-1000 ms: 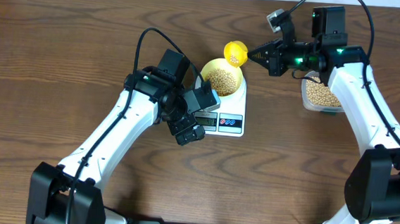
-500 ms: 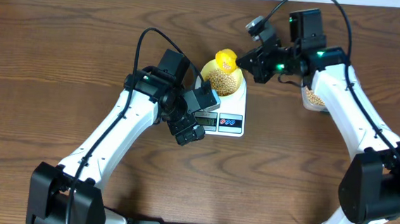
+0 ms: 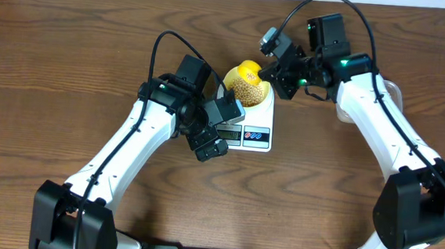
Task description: Scoop item into bowl and weigh 50g on scale
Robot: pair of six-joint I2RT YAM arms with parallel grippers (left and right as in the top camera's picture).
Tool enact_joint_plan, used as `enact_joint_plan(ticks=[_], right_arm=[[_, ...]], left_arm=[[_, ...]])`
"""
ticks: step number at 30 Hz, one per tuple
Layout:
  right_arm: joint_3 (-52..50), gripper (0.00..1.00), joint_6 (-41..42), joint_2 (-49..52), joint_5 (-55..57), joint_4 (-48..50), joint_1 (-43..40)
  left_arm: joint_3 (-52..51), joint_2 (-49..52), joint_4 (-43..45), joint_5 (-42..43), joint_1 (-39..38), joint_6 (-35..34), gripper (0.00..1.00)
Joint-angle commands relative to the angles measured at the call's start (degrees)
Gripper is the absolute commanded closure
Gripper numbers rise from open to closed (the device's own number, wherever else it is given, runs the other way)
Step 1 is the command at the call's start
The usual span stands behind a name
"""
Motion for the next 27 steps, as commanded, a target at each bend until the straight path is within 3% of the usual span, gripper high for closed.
enact_joint_plan(ticks=[1,21,27], right_arm=[[1.27,0.99,-4.57,-1.57,7.56,-0.04,1.84],[1.27,0.99,-5.16,-1.57,19.34,0.74,6.69],[1.27,0.99,0.63,-1.57,18.14,2.78,6.34]], left_arm=[[-0.13,0.37,-0.13,0.50,0.20,0.37,0.02],[-0.13,0.37,-0.13,0.50,0.20,0.37,0.02],[-0.13,0.37,-0.13,0.50,0.20,0.37,0.02]])
